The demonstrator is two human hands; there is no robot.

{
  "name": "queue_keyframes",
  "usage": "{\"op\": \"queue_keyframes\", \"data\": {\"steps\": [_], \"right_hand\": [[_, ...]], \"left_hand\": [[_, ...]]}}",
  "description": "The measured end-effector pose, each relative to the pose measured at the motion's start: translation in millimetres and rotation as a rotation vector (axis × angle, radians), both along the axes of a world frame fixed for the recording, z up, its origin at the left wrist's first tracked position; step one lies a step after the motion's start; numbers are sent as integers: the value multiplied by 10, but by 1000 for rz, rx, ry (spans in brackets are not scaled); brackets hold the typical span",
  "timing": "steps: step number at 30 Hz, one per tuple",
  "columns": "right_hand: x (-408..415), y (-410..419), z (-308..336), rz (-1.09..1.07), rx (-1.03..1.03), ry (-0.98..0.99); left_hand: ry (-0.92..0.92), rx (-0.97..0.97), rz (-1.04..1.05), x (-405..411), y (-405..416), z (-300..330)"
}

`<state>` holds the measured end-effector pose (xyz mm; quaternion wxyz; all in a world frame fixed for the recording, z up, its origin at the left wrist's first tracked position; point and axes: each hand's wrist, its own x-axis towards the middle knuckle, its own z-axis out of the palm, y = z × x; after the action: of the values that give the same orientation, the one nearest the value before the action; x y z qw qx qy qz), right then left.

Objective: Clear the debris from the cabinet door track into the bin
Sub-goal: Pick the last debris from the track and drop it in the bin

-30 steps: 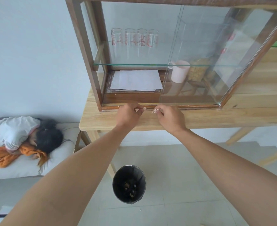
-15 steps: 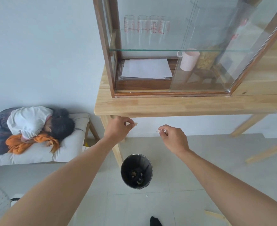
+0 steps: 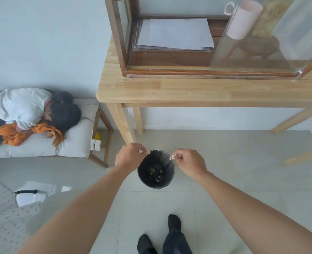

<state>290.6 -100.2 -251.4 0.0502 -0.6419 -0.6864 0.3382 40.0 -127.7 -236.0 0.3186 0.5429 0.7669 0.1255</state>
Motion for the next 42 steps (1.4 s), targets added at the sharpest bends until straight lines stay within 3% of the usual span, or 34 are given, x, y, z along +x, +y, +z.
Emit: {"op": "queue_keyframes", "data": {"steps": [10, 20, 30, 42], "right_hand": [[-113, 176, -441, 109, -122, -81], [88, 256, -195, 94, -114, -106], [206, 422, 905, 2, 104, -37], [491, 862, 2611, -119, 554, 38]], "left_hand": [[60, -111, 38, 268, 25, -580], [77, -65, 42, 314, 99, -401], [116, 128, 9, 168, 230, 785], [133, 469, 108, -258, 682, 2440]]}}
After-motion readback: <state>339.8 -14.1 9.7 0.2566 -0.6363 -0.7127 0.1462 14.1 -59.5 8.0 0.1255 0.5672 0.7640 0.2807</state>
